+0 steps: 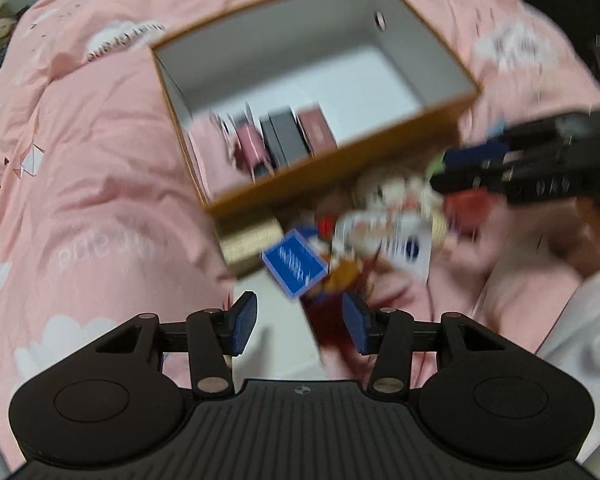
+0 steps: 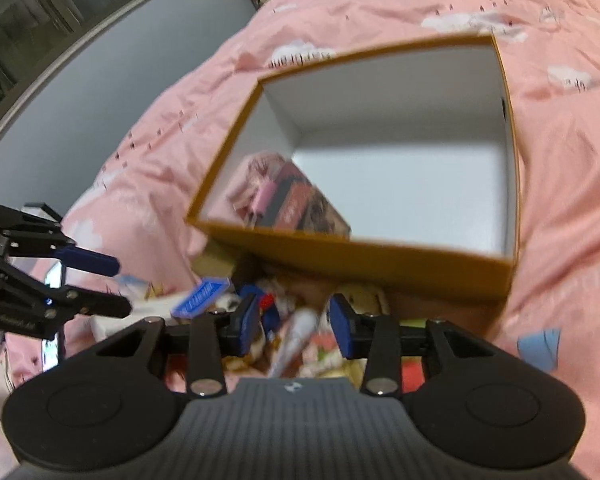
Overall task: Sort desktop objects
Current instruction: 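Withdraw both tools from the shoebox toward the pile of items, then grasp the white tube-shaped box with the left gripper while the right grasps the feather toy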
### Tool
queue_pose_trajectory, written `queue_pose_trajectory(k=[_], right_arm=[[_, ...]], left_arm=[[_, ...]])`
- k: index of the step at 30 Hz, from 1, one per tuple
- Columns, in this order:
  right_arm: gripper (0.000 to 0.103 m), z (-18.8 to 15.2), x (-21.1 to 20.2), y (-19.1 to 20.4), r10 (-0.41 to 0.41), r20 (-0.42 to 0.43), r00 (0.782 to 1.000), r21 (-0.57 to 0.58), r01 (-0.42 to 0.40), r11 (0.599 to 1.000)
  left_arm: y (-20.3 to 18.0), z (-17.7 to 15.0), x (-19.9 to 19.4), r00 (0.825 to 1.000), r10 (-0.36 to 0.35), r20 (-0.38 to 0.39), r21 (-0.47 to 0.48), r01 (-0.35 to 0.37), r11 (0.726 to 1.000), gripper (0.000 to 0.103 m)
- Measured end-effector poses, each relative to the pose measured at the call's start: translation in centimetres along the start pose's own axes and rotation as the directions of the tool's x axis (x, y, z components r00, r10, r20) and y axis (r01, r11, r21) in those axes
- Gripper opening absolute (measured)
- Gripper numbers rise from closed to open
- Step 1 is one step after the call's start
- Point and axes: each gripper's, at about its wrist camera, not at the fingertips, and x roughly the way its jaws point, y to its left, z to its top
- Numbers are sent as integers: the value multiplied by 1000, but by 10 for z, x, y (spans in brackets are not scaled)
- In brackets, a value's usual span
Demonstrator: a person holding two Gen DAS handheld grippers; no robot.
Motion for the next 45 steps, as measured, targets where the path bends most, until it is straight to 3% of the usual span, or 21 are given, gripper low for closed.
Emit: queue_pose_trajectory(k=[3,7,15,23,28,32,37,39,42,45], right_arm=[[42,-9,1,-2,-3,-14,1000,1,3,1000],[42,-13,-2,-3,10,-10,1000,6,-10,1000],[42,-17,-5,-10,29,6,1000,24,-29,999],[43,-14,-1,-10,43,-3,999,3,-43,999],[43,-6,8,-6,51,-18,999,-26,-51,998],[43,0,14,-2,64,-29,998,-44,-65,997],[43,8,26,3,91,-62,994,-69,-95,993],[43,13,32,5,110,-73,991,-69,-115,991],[44,19,43,9,141,-92,986,-63,-147,987],[44,25,53,16,160,-109,981,-68,-168,983]], left_arm=[[-9,1,12,995,32,-94,75,-25,997,56],[-20,8,31,973,80,-218,175,-41,984,56],[-37,14,66,897,219,-384,356,-75,931,54],[-28,23,75,850,294,-438,439,-83,895,46],[-14,30,82,831,348,-434,467,-122,875,45],[-12,32,98,821,354,-449,491,-105,865,45],[-8,29,108,825,343,-450,499,-86,862,44],[-3,29,103,840,317,-441,475,-81,876,43],[9,30,87,868,224,-443,375,-47,926,39],[17,27,69,897,150,-415,294,-24,956,36]])
